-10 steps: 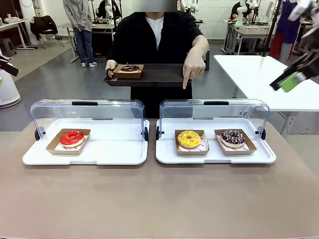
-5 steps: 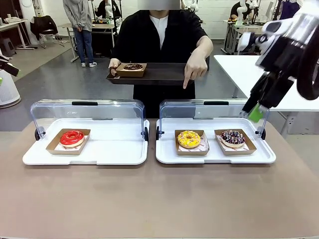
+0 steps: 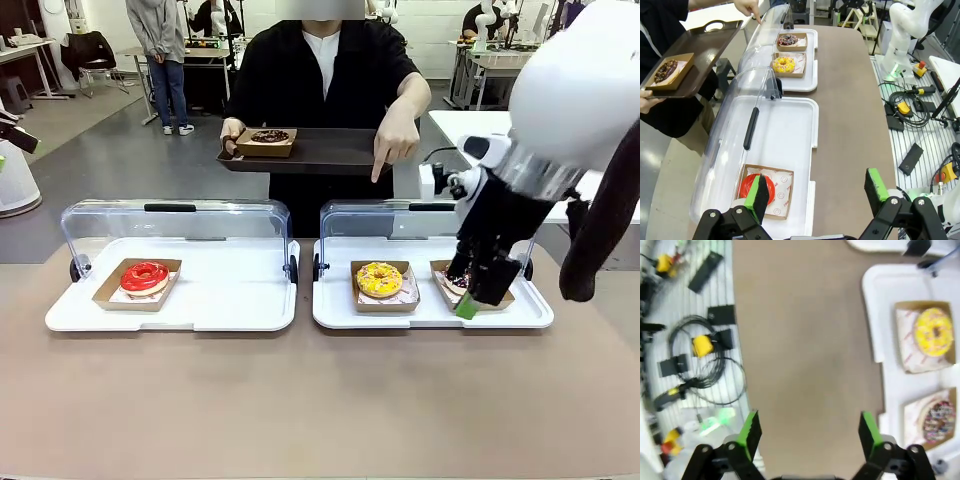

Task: Provide the desired donut to the person.
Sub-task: Pick up and lift the Paper togo box containing the Donut pointed at by the person.

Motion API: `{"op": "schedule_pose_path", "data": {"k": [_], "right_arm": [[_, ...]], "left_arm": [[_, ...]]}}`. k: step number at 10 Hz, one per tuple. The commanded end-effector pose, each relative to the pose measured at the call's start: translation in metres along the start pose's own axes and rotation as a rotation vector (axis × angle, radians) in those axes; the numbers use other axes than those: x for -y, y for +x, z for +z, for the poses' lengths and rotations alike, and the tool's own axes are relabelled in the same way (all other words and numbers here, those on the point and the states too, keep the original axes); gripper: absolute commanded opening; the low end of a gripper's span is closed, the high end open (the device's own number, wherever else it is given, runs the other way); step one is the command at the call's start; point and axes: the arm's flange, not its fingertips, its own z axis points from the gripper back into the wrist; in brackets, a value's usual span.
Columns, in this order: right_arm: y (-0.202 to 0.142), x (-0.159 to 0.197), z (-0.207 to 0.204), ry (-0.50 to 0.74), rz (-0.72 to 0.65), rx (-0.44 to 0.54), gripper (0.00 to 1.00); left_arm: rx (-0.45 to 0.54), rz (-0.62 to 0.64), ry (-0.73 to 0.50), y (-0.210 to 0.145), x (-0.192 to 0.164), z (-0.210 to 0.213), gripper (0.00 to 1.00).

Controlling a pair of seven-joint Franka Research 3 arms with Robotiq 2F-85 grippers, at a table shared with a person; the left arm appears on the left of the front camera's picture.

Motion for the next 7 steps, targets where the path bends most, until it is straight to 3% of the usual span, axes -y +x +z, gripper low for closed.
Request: {"op": "schedule_pose_path", "data": {"k": [1,3,4,7], "right_arm": [[-0.005,0.014,-0.024,-0.047,0.094,0.033,1.0],[-0.014,0.02,-0.025,0.08,0.051,0.094,1.0],[-0.001,0.009,-0.02,-0.033,0.068,0.02,1.0],[-0.001,0.009,-0.02,-0.033,0.068,0.02,1.0]], "left_arm": [[0.005,0.0,-0.001,0.0,0.001,0.0,1.0],[0.005,0.0,-0.001,0.0,0.001,0.0,1.0],[0.005,0.0,-0.001,0.0,0.001,0.0,1.0],[0.005,0.0,-0.001,0.0,0.001,0.0,1.0]]}}
